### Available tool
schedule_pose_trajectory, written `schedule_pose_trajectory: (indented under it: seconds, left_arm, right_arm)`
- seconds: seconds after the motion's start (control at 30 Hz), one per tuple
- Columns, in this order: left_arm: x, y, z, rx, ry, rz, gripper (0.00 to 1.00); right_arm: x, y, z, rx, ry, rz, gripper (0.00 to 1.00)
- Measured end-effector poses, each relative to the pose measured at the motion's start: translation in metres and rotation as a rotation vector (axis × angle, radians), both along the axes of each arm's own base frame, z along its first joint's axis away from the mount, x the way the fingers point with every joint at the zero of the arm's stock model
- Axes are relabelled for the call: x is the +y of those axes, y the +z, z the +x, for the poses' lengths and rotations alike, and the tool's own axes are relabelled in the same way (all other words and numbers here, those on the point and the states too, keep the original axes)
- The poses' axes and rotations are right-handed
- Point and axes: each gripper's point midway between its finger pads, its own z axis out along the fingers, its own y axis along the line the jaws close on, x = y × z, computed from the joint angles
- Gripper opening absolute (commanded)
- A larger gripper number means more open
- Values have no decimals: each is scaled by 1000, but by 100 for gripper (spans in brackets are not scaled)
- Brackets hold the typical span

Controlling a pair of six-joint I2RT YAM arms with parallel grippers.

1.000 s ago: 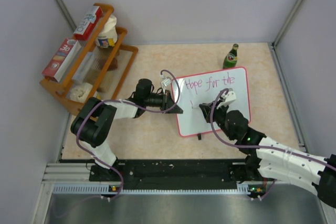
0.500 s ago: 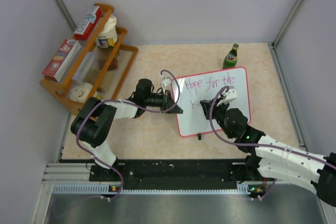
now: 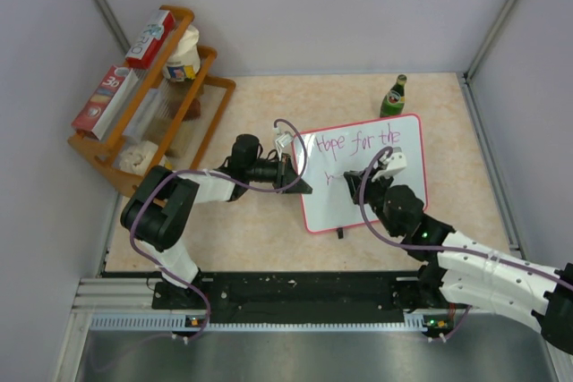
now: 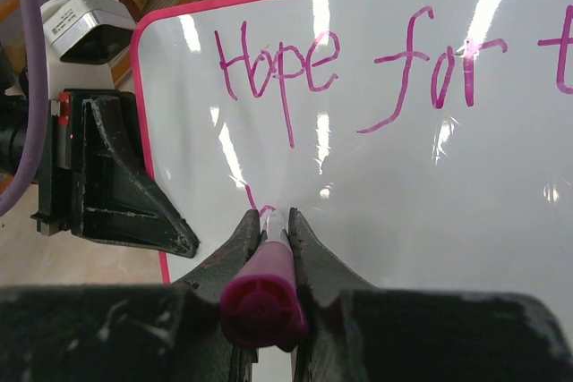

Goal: Write a sentence on the whiteboard

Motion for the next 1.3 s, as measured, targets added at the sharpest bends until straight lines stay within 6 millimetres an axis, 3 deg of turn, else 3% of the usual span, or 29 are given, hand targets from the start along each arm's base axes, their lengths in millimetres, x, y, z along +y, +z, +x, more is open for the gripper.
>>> schedule_pose_trajectory:
  seconds: [1.03,1.3]
  left_arm:
    - [0,0,0,1,0,0,0]
    - [0,0,0,-1,-1,0,0]
  right_arm:
    - [11,-9,-8,49,55,50,0]
    - [-9,12,-1,40,57,154,0]
